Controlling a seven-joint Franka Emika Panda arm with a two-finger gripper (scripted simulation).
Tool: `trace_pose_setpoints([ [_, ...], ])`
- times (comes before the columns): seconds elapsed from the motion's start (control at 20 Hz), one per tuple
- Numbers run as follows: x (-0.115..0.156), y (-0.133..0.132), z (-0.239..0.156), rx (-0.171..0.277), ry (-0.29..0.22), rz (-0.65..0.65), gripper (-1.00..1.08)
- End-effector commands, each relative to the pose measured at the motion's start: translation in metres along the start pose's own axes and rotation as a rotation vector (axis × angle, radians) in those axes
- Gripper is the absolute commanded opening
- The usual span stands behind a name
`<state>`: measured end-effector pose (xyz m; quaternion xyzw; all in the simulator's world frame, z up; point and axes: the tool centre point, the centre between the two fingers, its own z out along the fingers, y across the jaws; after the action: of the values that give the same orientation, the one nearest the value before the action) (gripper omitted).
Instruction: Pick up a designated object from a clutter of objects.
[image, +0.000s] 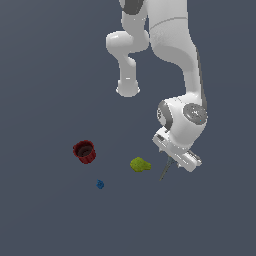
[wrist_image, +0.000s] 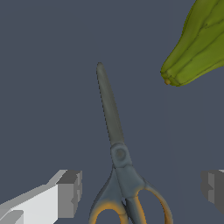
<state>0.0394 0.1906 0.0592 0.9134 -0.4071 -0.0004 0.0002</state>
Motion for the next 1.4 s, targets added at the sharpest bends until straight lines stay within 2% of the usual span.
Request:
trace_pose_setpoints([
  [0.0,-0.001,-0.001,0.001,0.001,0.001,0.005,1.00],
  [0.25,-0.001,0.000,0.006,0.000,0.000,0.002,1.00],
  [0.7,-0.001,0.001,0.045,0.001,0.001,0.005,1.00],
  [0.95,-0.001,0.000,0.051,0.001,0.001,0.005,1.00],
  [1.0,-0.001,0.000,0.051,0.001,0.001,0.005,-1.00],
  [1.35,-0.001,0.000,0.051,0.001,0.001,0.005,-1.00],
])
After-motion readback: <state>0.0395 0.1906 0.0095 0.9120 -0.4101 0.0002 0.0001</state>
